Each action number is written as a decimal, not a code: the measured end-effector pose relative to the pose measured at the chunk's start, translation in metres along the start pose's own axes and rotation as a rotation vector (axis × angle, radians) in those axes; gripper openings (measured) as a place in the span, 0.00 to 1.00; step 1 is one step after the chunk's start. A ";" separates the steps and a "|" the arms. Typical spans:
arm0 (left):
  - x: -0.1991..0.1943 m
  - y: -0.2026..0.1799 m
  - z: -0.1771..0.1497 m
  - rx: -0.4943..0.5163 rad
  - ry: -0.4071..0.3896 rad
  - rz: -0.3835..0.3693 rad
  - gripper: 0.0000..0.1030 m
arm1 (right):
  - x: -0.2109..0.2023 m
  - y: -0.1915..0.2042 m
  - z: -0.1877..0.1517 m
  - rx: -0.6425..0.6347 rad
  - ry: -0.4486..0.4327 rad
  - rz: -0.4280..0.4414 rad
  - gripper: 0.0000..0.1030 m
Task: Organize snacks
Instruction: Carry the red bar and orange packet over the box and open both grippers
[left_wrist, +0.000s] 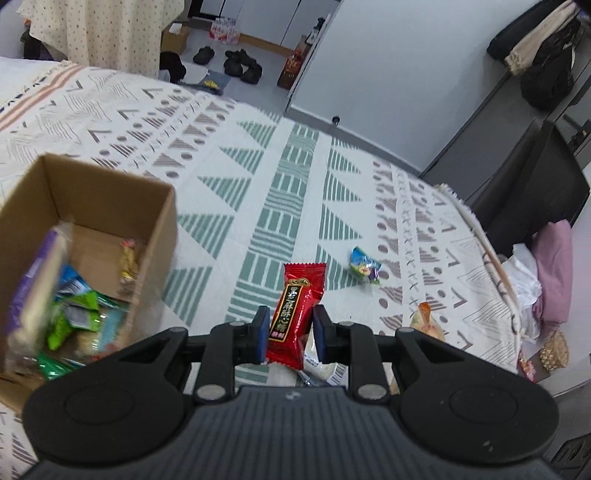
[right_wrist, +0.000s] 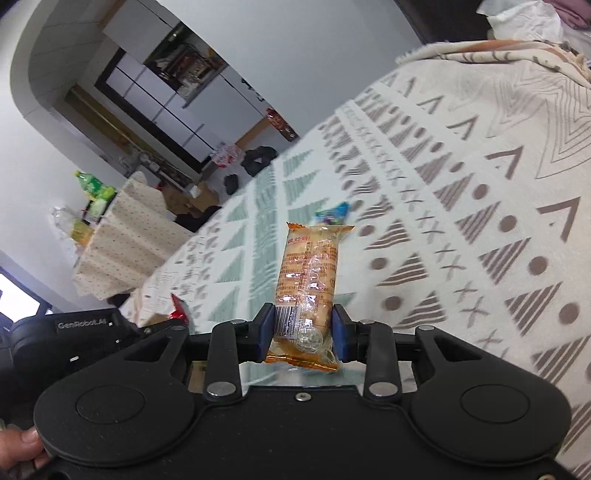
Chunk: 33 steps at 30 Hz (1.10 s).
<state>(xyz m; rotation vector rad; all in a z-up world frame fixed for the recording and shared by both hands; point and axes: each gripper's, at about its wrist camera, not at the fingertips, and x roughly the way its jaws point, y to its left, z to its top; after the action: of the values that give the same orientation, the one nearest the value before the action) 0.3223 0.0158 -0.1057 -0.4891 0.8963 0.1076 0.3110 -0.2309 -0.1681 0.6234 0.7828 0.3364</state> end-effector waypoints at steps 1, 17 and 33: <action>-0.005 0.003 0.001 -0.002 -0.007 0.000 0.23 | -0.002 0.008 -0.002 -0.007 -0.004 0.009 0.32; -0.064 0.065 0.020 -0.089 -0.076 0.006 0.23 | -0.017 0.092 -0.026 -0.079 -0.017 0.082 0.32; -0.078 0.136 0.027 -0.194 -0.074 0.040 0.23 | 0.004 0.158 -0.052 -0.170 0.023 0.107 0.32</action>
<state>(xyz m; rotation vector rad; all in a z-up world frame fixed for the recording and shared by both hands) 0.2533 0.1574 -0.0809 -0.6442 0.8273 0.2494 0.2664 -0.0867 -0.0984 0.5027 0.7357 0.5038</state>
